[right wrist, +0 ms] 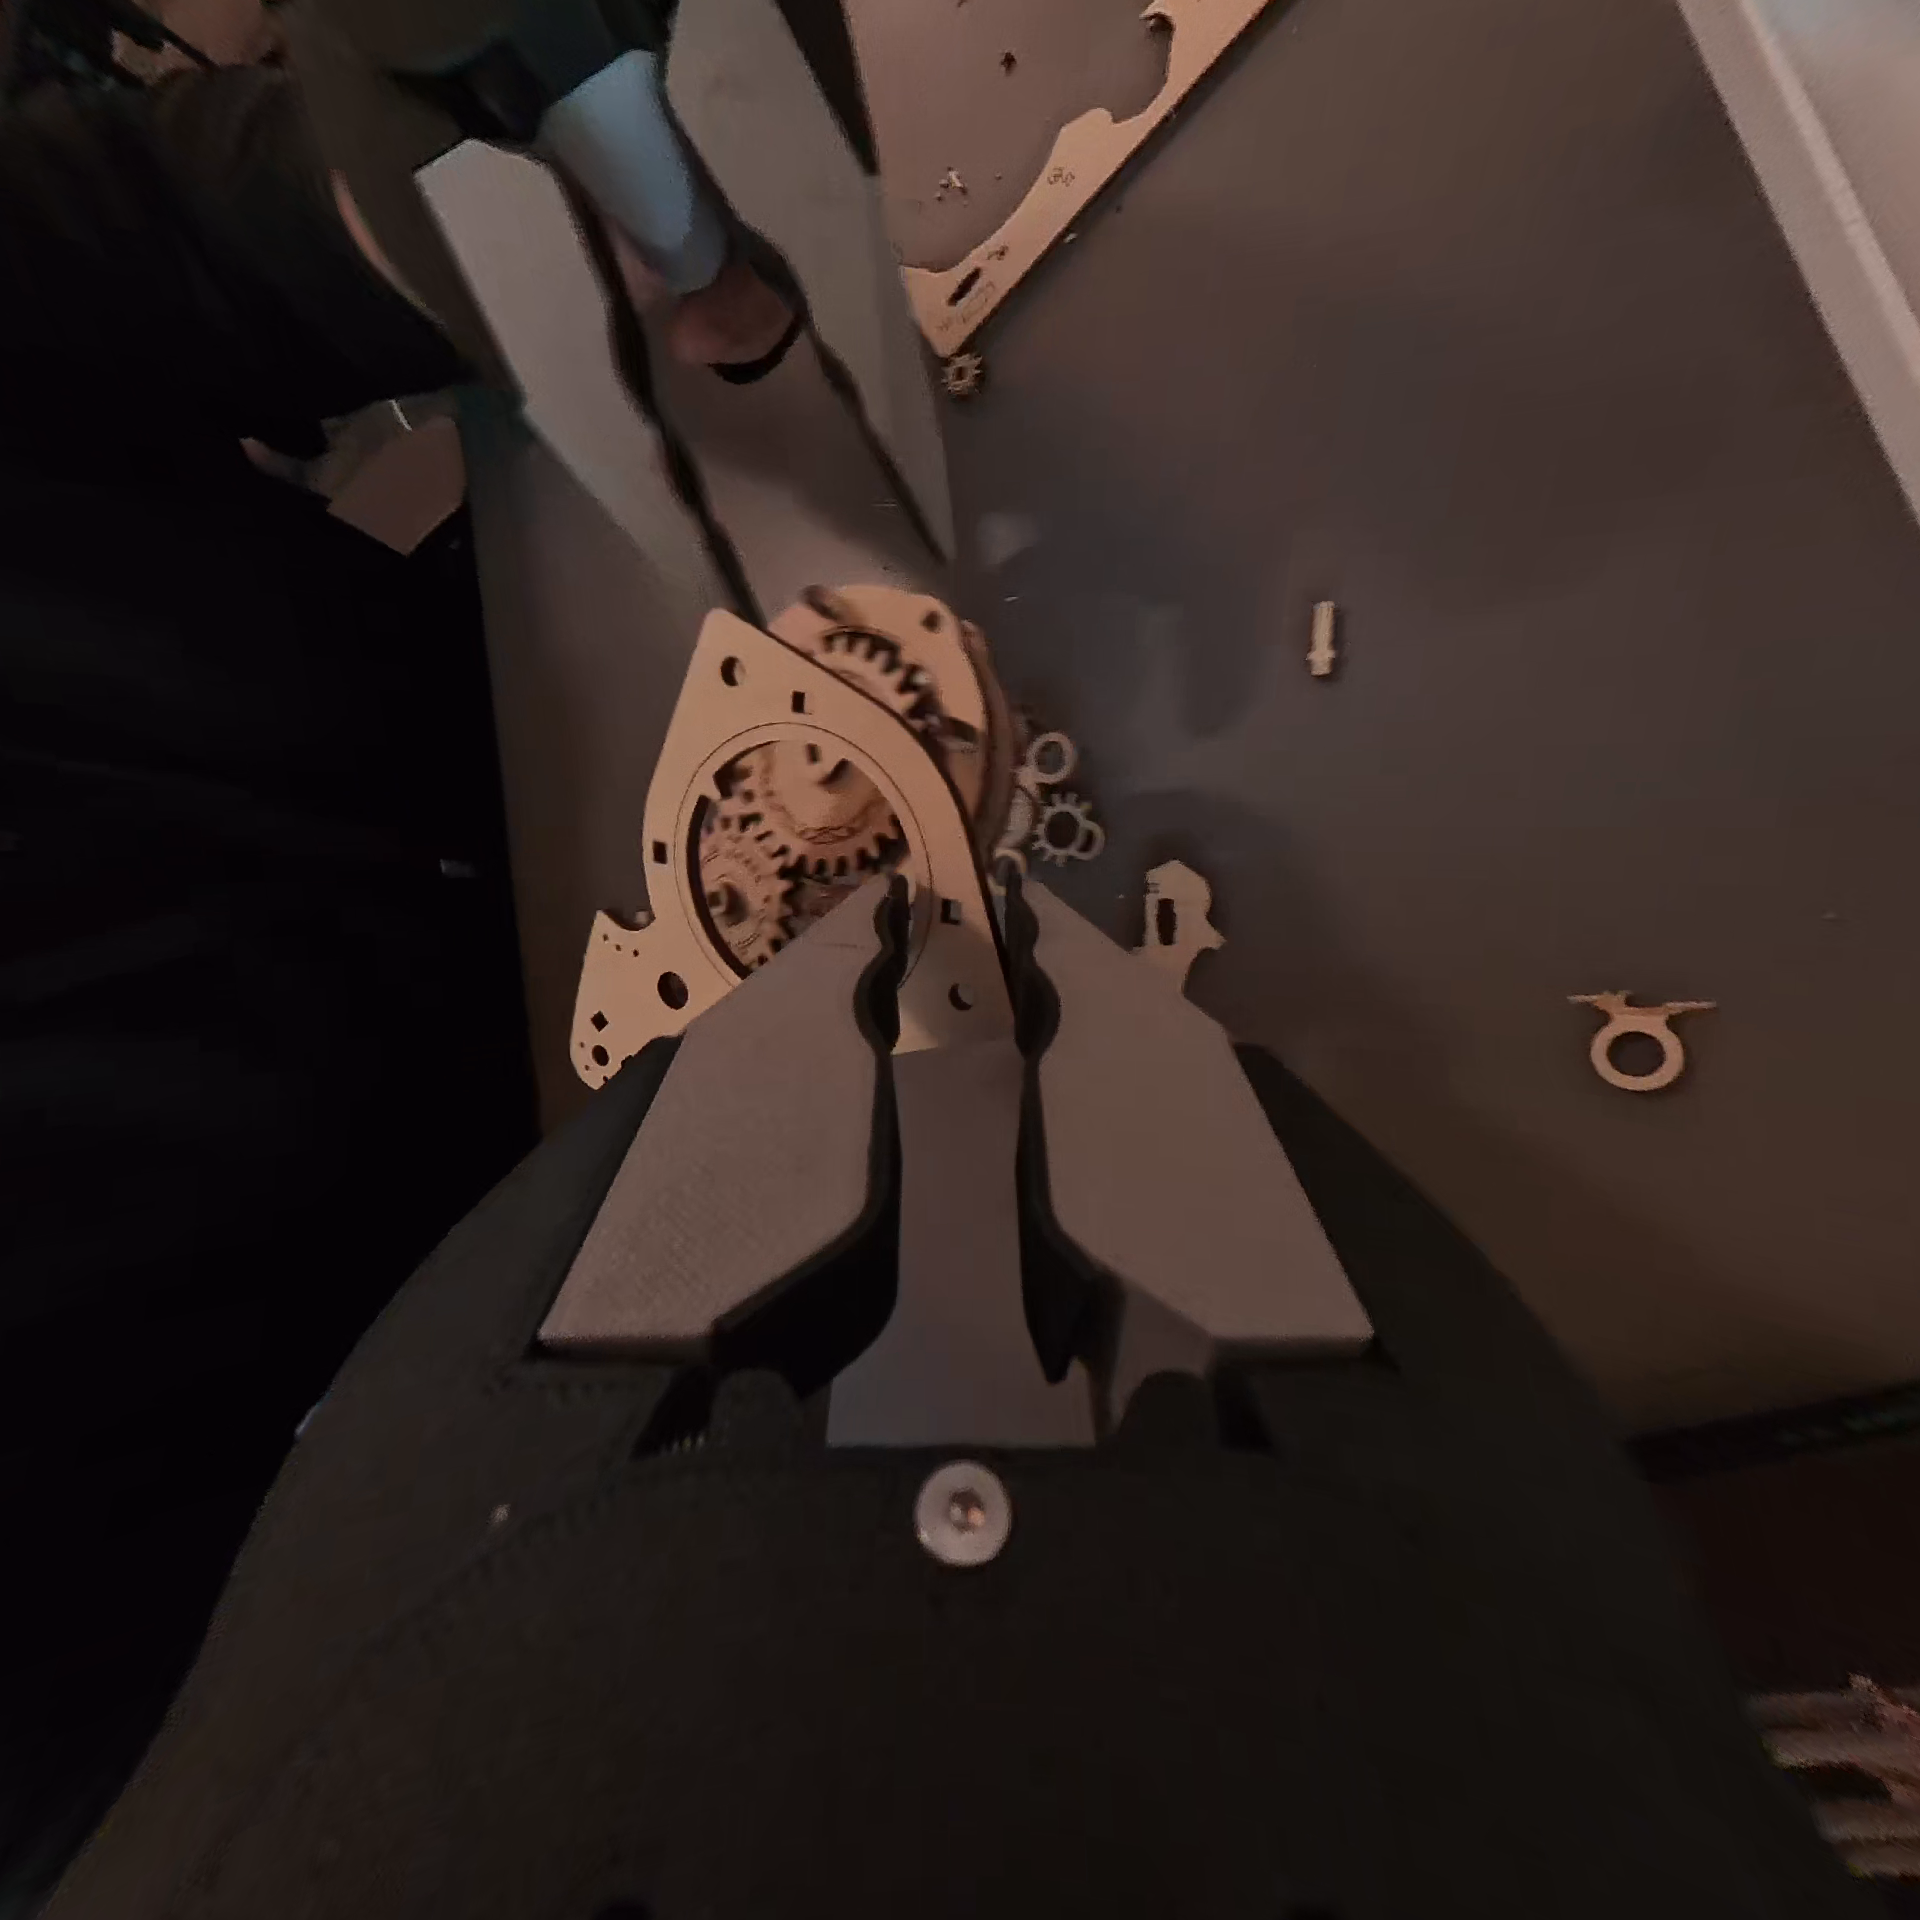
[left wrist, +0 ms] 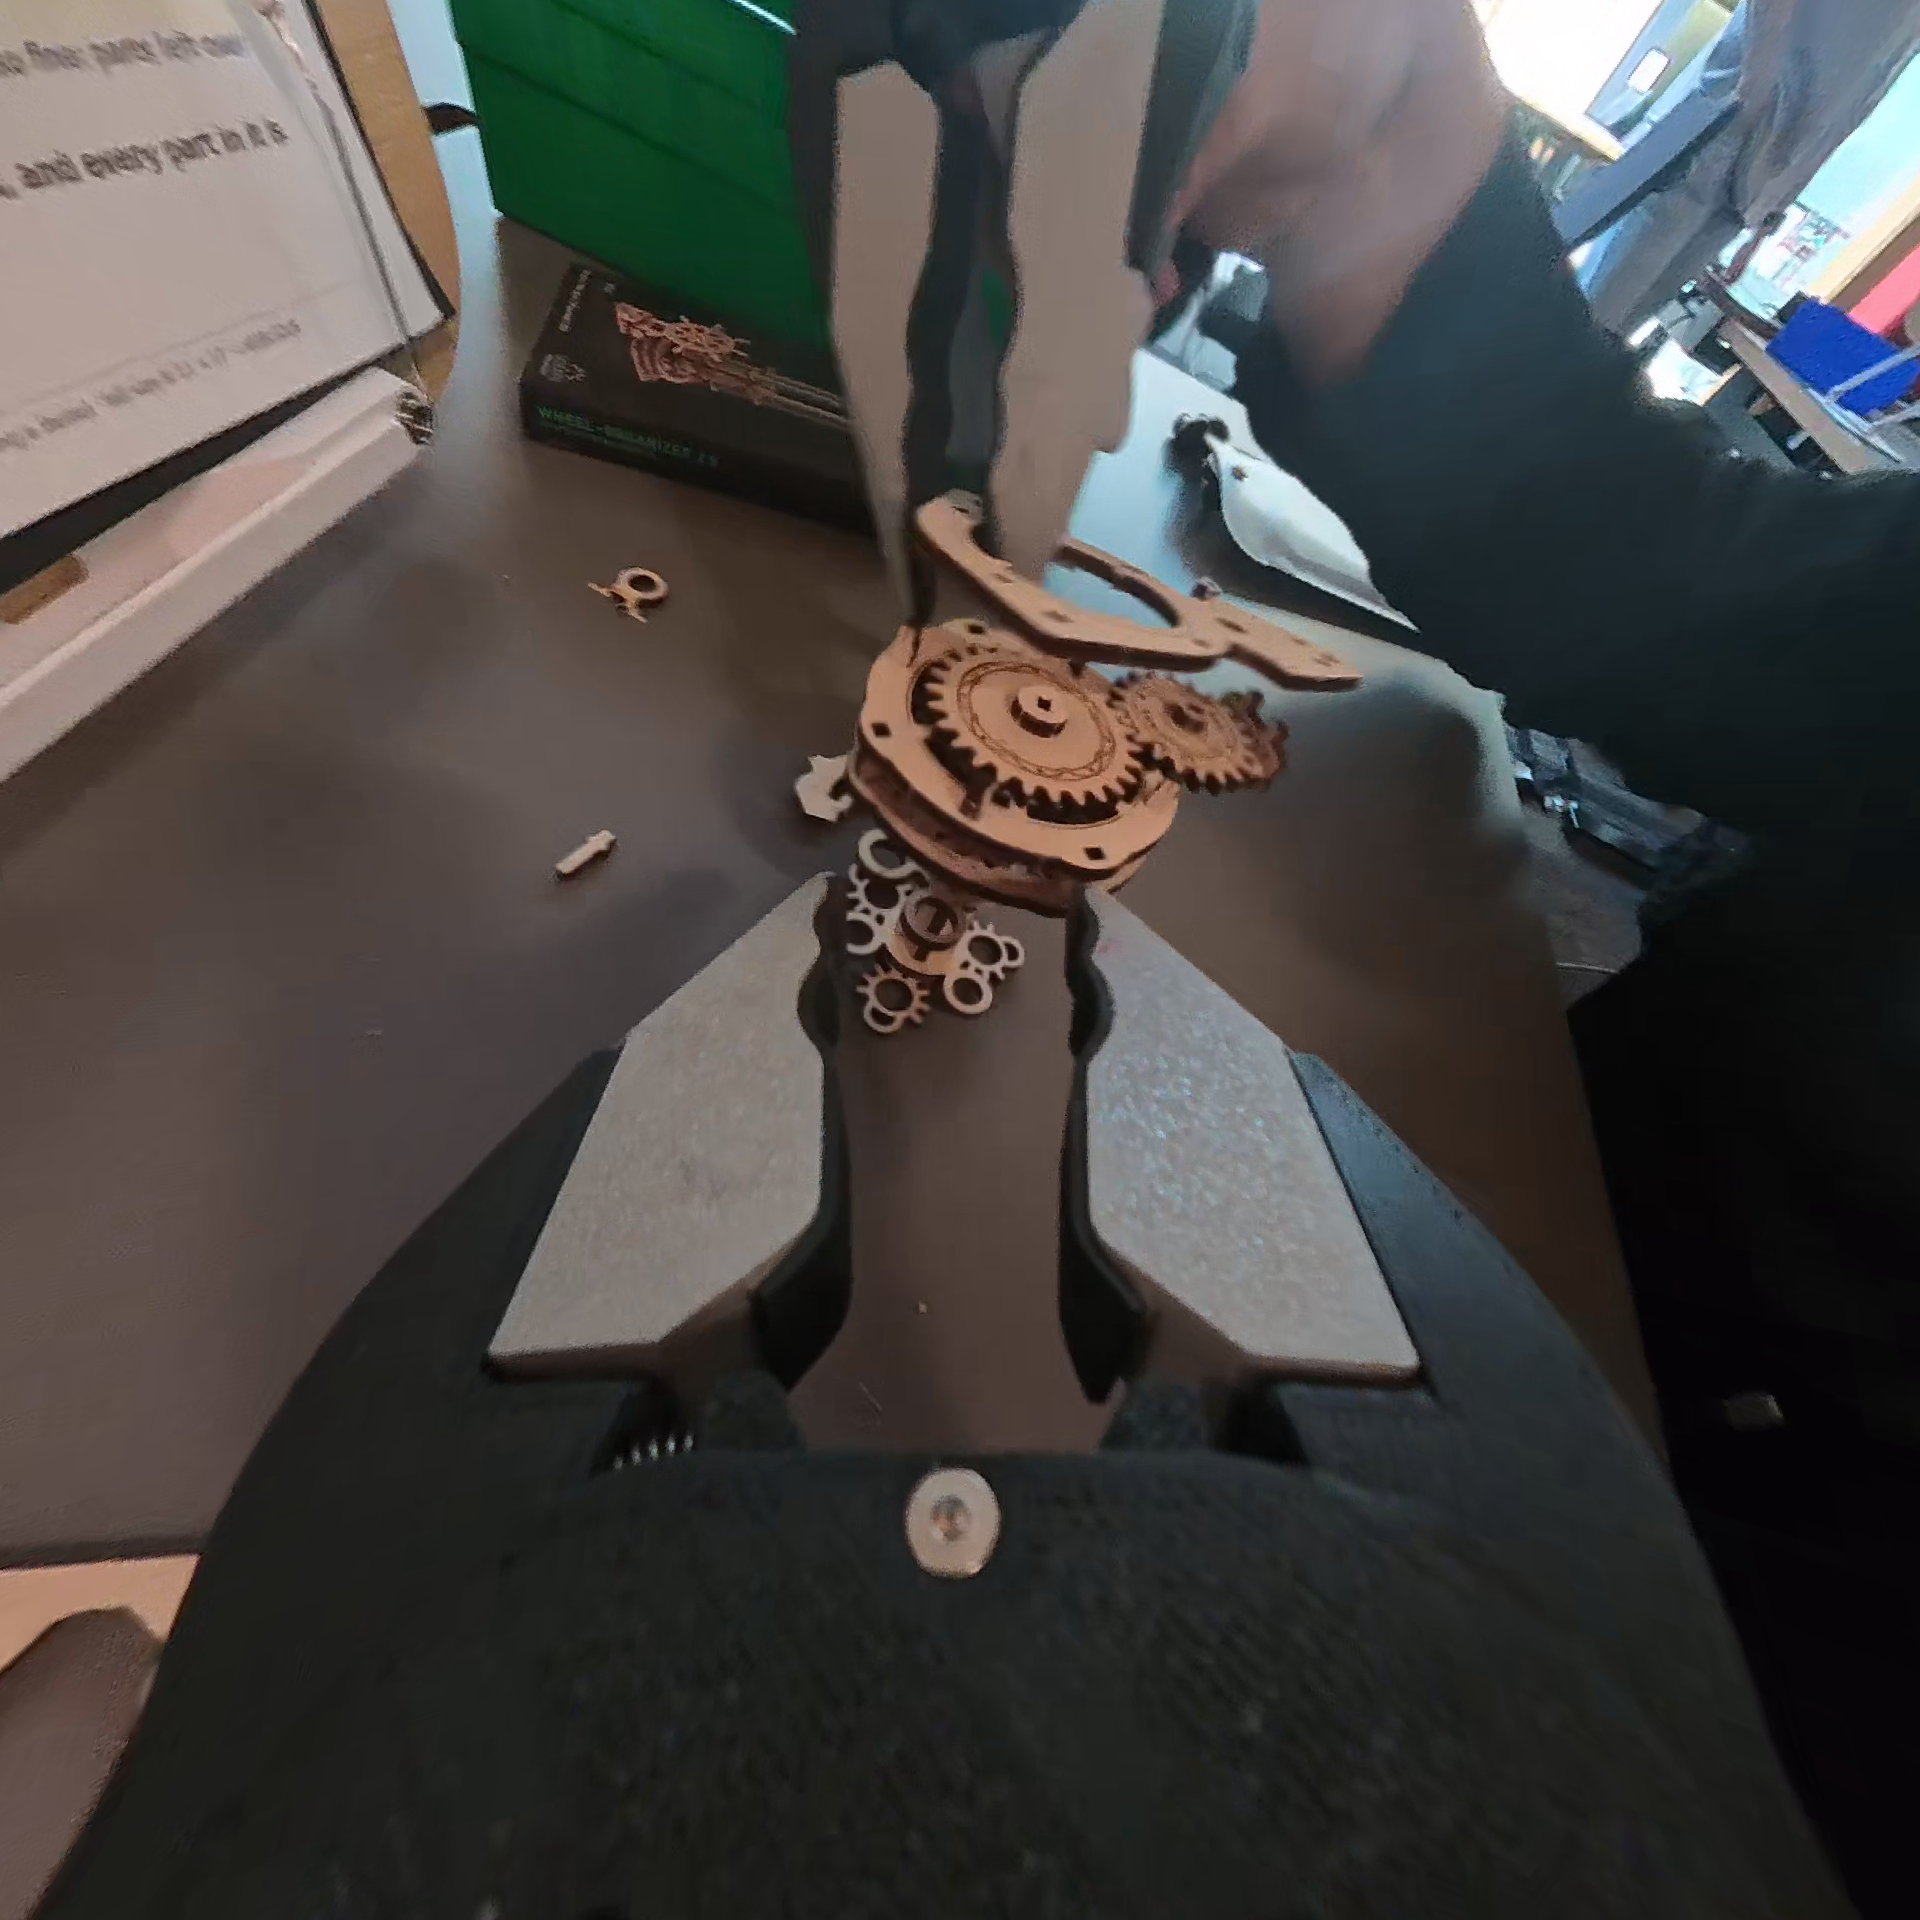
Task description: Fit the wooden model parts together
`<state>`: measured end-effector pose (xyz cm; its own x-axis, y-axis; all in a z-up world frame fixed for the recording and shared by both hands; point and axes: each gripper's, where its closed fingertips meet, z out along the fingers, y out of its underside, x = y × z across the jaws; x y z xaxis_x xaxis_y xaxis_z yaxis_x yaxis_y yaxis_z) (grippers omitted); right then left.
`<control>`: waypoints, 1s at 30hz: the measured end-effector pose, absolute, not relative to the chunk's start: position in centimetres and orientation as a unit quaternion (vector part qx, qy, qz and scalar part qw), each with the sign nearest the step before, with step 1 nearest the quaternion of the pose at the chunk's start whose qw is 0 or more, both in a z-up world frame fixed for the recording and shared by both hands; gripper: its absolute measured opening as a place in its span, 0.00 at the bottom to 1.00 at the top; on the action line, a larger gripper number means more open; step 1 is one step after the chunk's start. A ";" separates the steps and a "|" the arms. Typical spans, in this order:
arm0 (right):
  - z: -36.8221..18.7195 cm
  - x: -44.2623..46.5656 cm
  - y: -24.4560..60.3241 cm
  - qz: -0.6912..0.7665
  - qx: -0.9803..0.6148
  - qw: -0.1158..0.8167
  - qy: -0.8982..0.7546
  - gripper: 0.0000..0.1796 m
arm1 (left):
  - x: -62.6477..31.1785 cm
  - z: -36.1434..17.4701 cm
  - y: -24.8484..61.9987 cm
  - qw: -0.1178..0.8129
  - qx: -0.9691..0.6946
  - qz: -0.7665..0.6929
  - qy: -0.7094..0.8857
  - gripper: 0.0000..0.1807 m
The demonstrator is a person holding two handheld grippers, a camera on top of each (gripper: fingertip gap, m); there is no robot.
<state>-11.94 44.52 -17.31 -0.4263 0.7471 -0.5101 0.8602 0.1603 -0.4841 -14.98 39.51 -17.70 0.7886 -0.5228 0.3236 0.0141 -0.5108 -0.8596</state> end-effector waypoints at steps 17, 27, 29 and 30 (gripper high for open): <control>-16.0 -13.2 43.7 -0.283 0.548 0.051 0.786 0.09 | -16.5 -15.9 38.0 0.485 -0.802 -0.303 0.172 0.22; -16.7 -13.6 43.7 -0.250 0.551 0.041 0.795 0.09 | -15.2 -14.0 38.5 0.470 -0.797 -0.325 0.197 0.20; -16.5 -13.5 43.6 -0.247 0.545 0.040 0.800 0.09 | -14.7 -13.6 38.7 0.463 -0.793 -0.344 0.195 0.20; -16.5 -13.5 43.6 -0.244 0.543 0.037 0.803 0.09 | -14.5 -13.4 38.8 0.463 -0.790 -0.352 0.195 0.20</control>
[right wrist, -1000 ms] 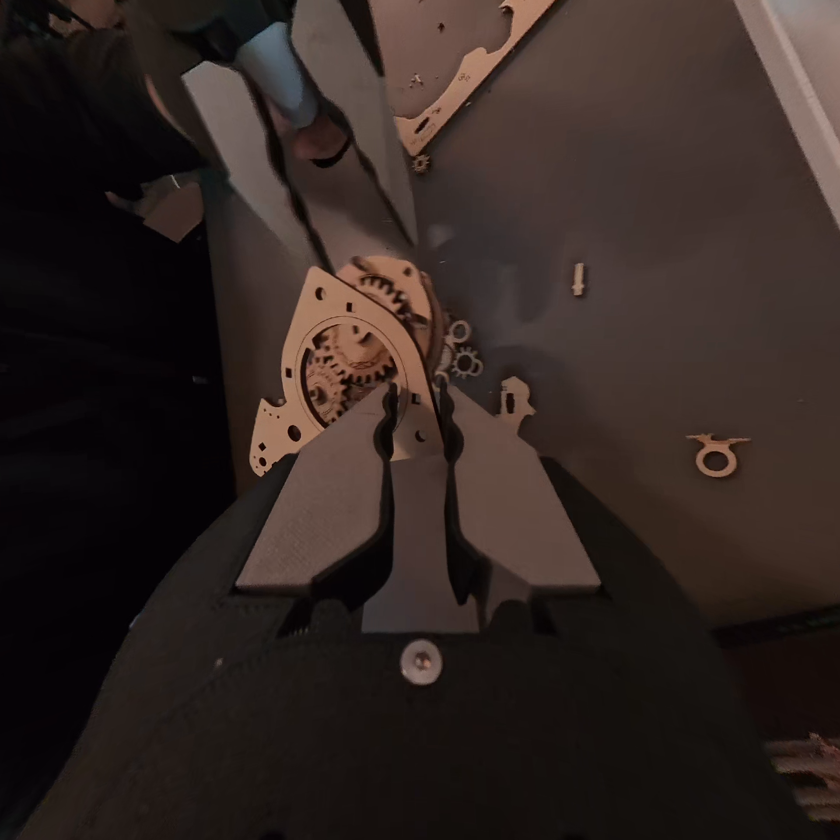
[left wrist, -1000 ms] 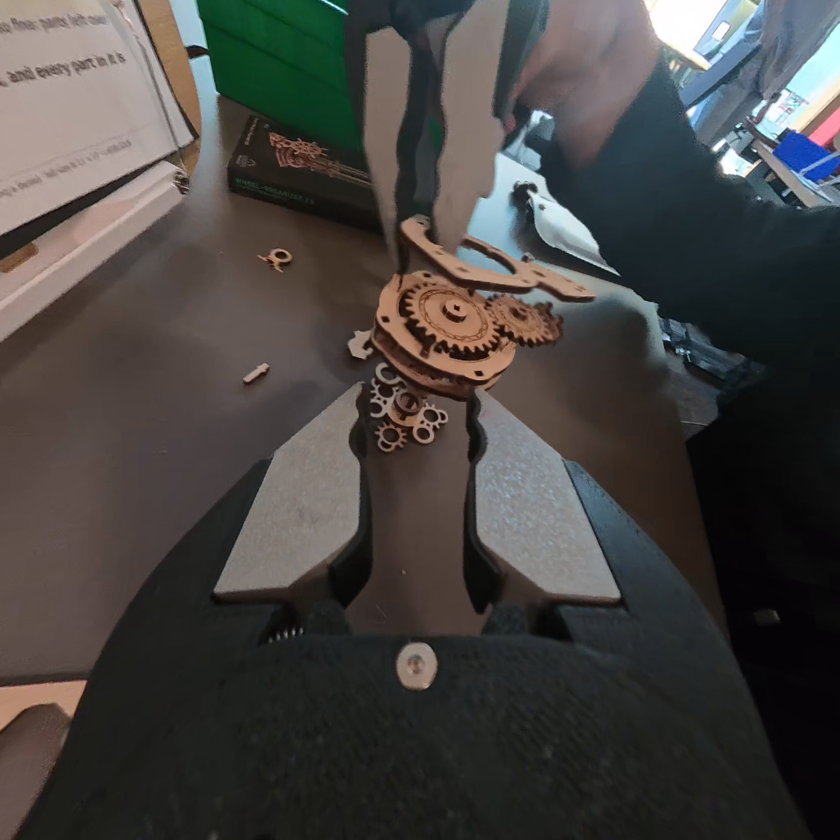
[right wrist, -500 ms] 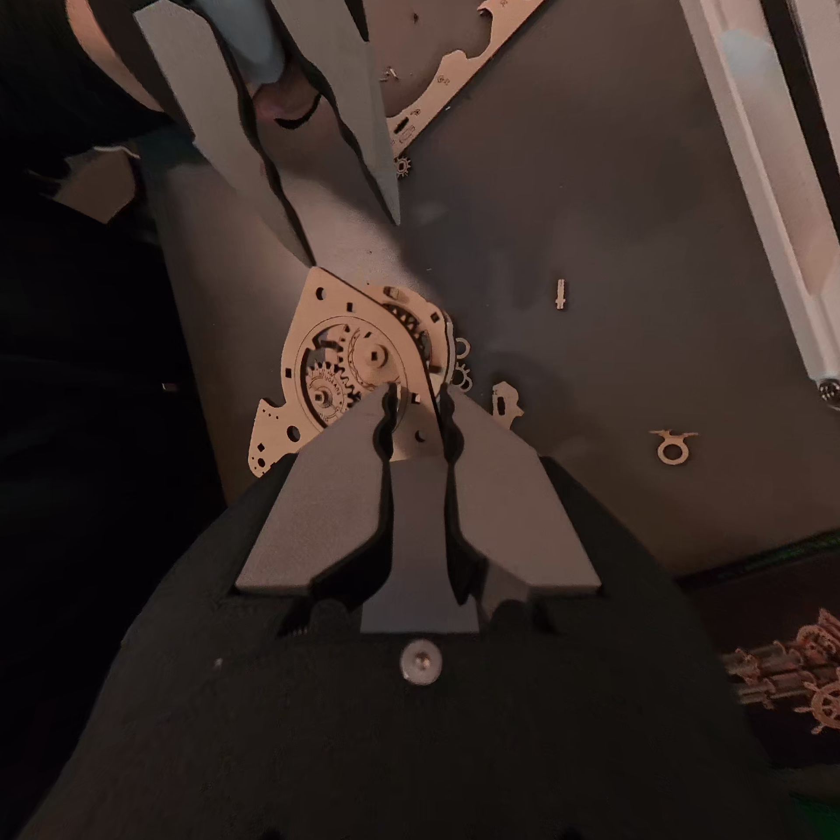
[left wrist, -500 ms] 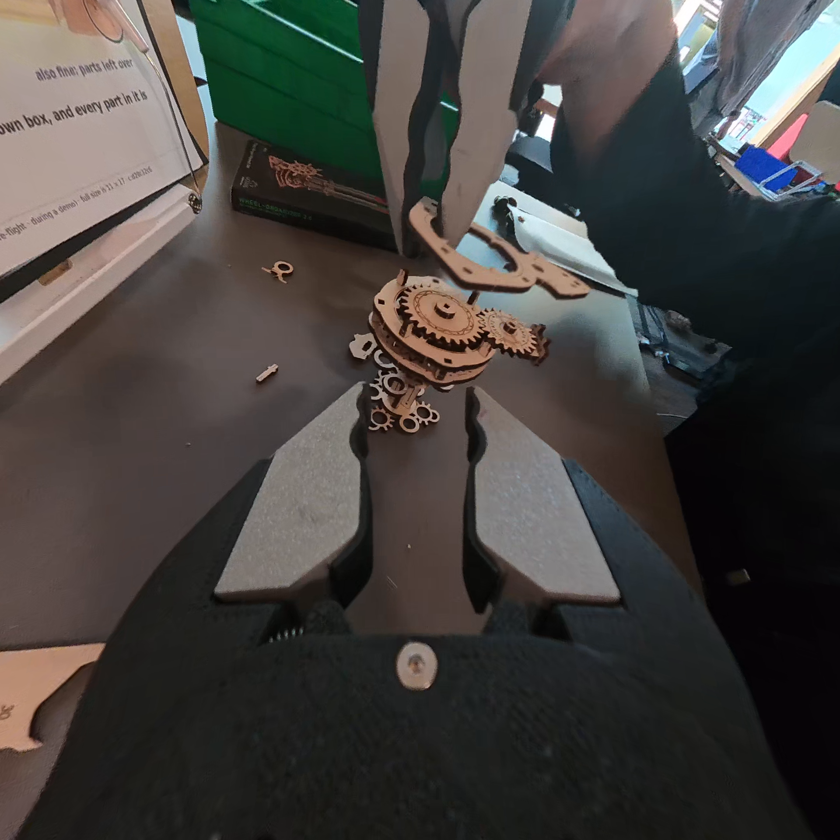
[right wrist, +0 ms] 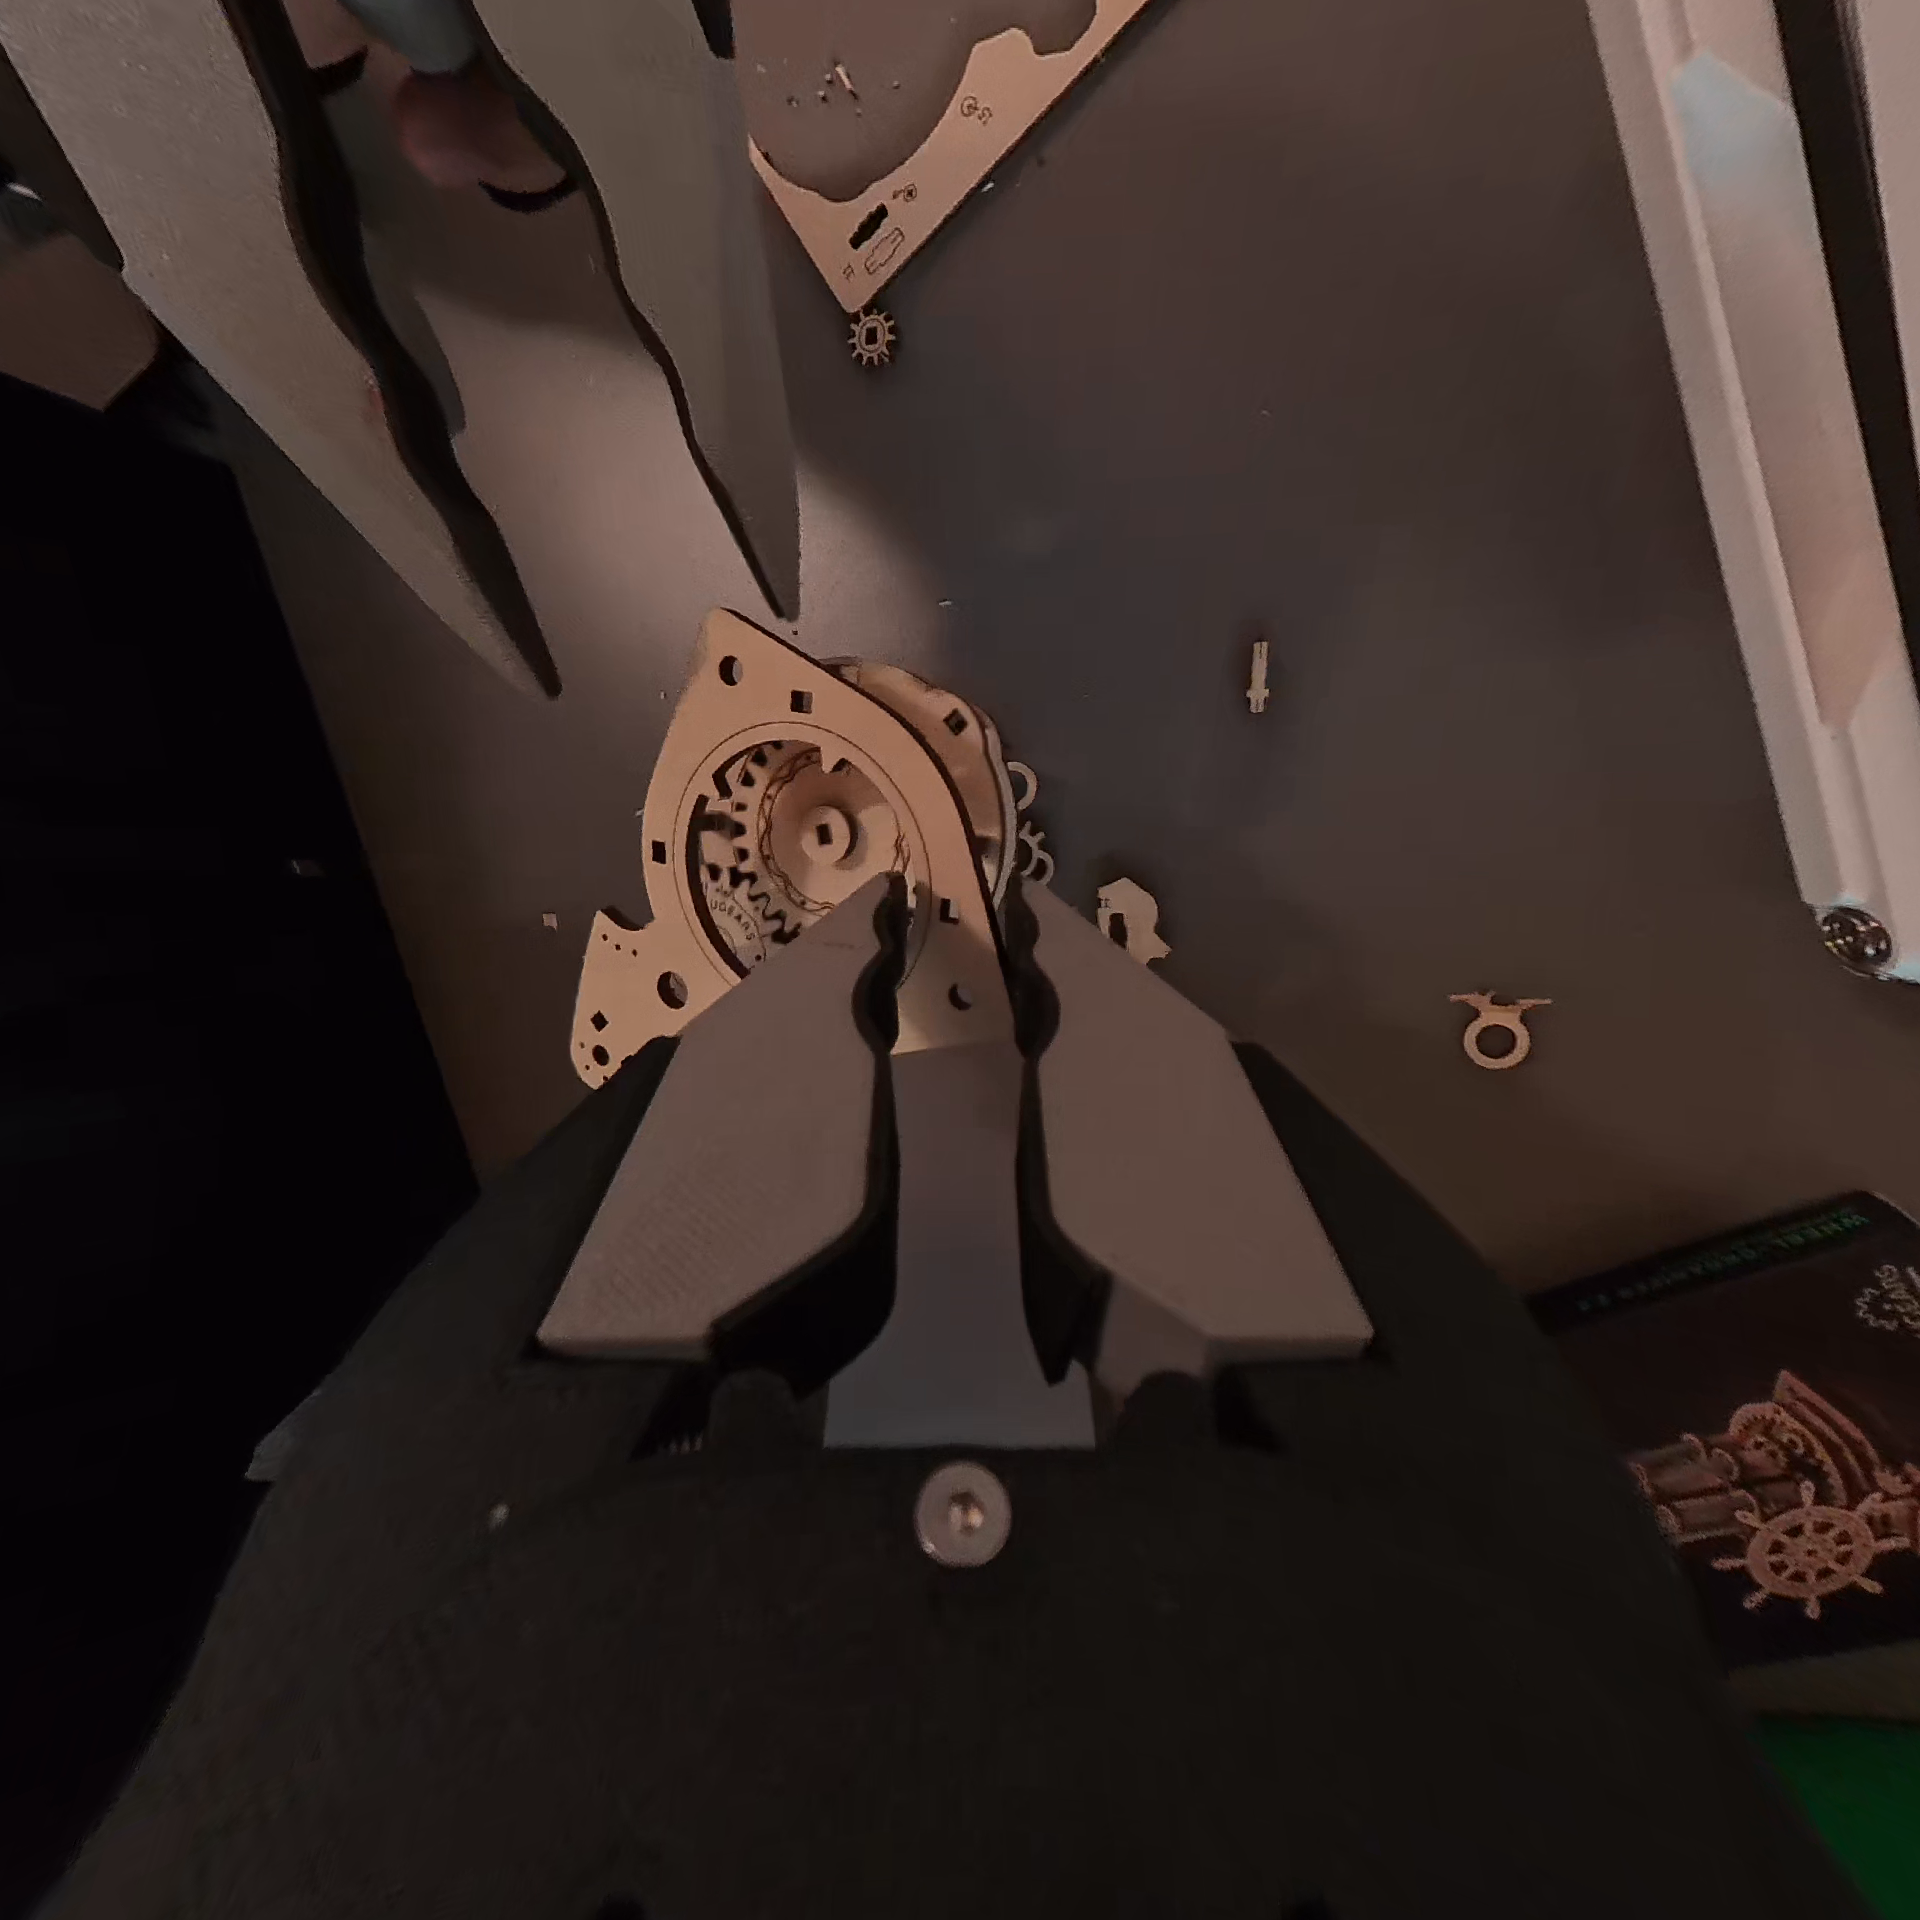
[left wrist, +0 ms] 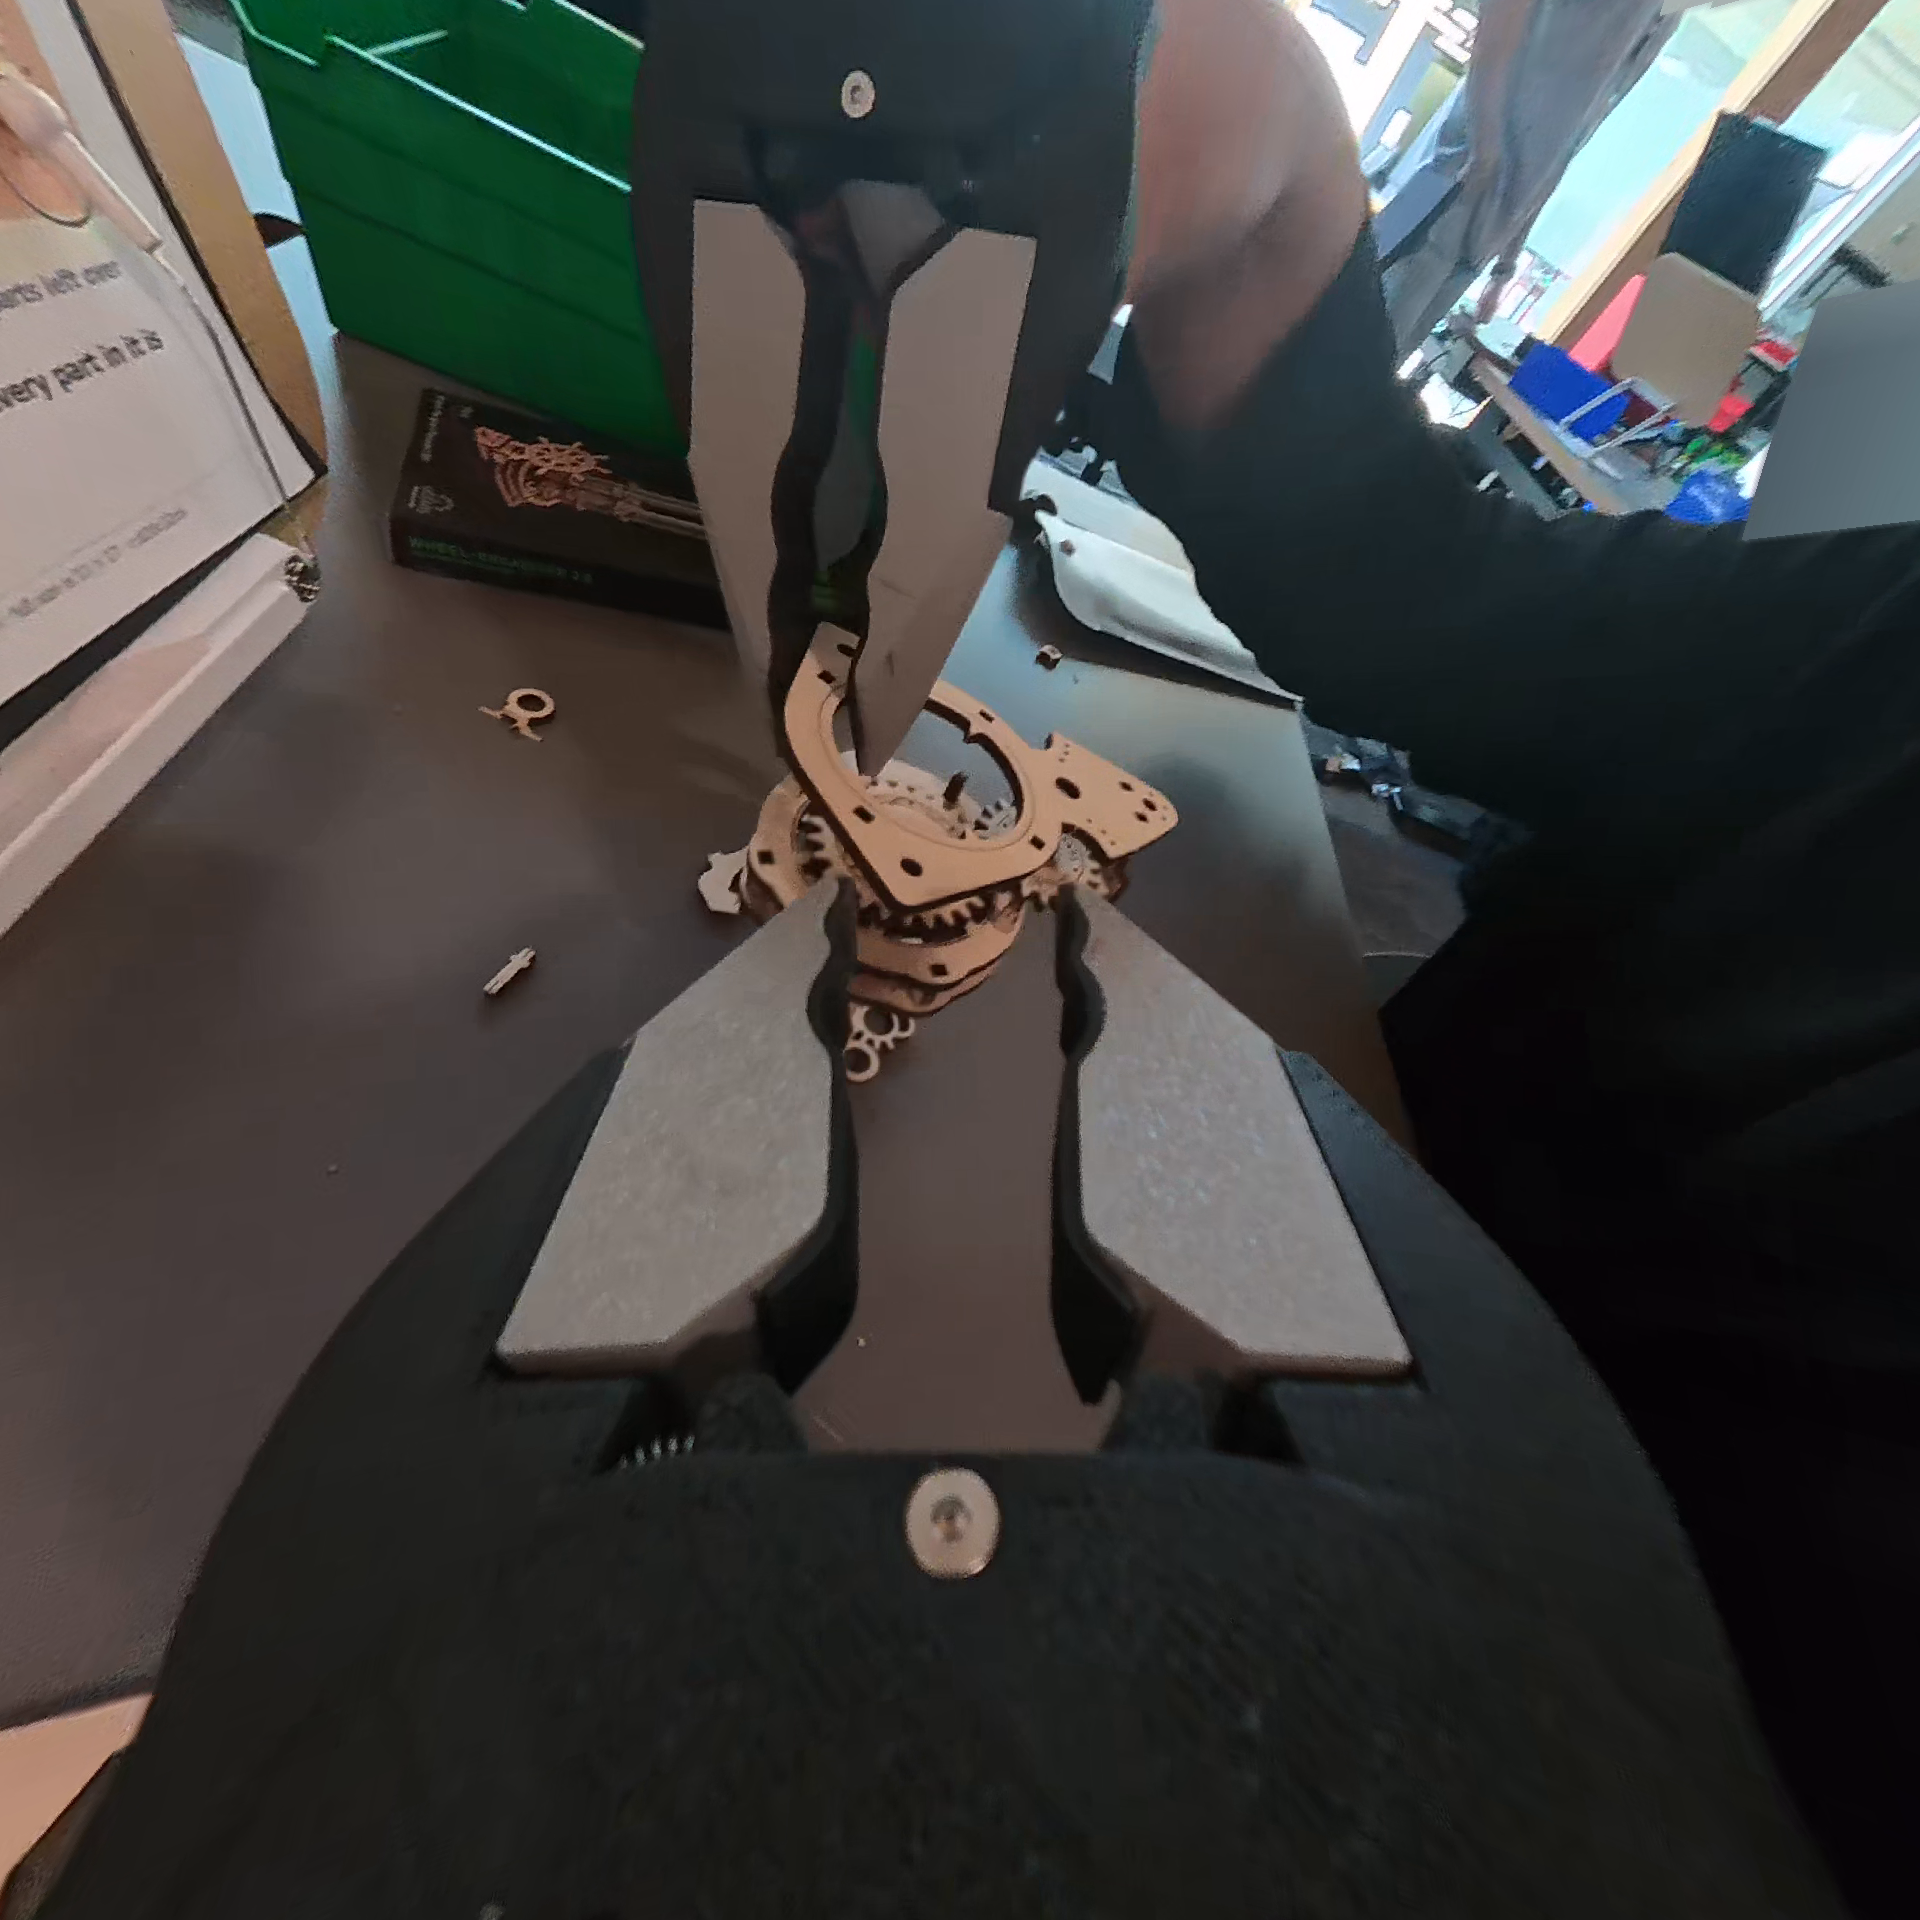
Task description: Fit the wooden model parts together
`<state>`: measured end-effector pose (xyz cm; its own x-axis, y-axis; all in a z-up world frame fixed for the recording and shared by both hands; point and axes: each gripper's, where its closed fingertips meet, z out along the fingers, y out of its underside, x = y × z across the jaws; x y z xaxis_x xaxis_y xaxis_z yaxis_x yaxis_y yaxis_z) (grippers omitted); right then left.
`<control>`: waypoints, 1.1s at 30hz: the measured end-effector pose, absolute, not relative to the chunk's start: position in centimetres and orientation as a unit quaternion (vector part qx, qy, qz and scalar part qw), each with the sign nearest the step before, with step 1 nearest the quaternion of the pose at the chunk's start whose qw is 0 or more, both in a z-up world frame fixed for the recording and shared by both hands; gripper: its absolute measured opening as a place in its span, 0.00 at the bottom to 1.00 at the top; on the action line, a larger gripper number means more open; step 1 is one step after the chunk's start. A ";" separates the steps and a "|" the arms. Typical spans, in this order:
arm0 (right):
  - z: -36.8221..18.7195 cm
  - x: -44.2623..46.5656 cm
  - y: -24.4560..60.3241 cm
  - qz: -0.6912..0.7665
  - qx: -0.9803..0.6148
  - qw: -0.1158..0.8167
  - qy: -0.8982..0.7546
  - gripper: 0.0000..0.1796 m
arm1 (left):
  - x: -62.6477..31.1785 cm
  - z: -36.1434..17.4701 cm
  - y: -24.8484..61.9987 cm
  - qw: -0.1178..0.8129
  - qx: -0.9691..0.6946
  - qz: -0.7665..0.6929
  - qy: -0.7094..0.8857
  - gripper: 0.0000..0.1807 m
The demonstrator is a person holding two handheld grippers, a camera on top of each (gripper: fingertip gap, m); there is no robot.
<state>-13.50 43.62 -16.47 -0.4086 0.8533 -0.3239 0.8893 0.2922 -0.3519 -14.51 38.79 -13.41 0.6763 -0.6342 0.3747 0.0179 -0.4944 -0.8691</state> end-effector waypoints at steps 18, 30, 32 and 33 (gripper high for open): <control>-16.2 -13.2 43.2 -0.251 0.502 0.078 0.824 0.09 | -13.2 -12.9 38.2 0.523 -0.705 -0.073 0.474 0.23; -15.6 -13.5 42.3 -0.256 0.484 0.086 0.832 0.09 | -12.1 -13.5 38.1 0.422 -0.658 -0.029 0.623 0.11; -15.6 -13.4 42.3 -0.260 0.486 0.089 0.829 0.09 | -12.3 -14.2 38.5 0.421 -0.654 0.005 0.628 0.08; -15.6 -13.5 42.4 -0.260 0.487 0.087 0.829 0.09 | -12.3 -14.3 38.7 0.430 -0.648 0.025 0.629 0.06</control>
<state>-13.48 42.45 -15.65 -0.5101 0.7629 -0.3972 0.8531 0.3899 -0.3467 -12.31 38.72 -14.31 0.2087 -0.7931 -0.5722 -0.8359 0.1590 -0.5254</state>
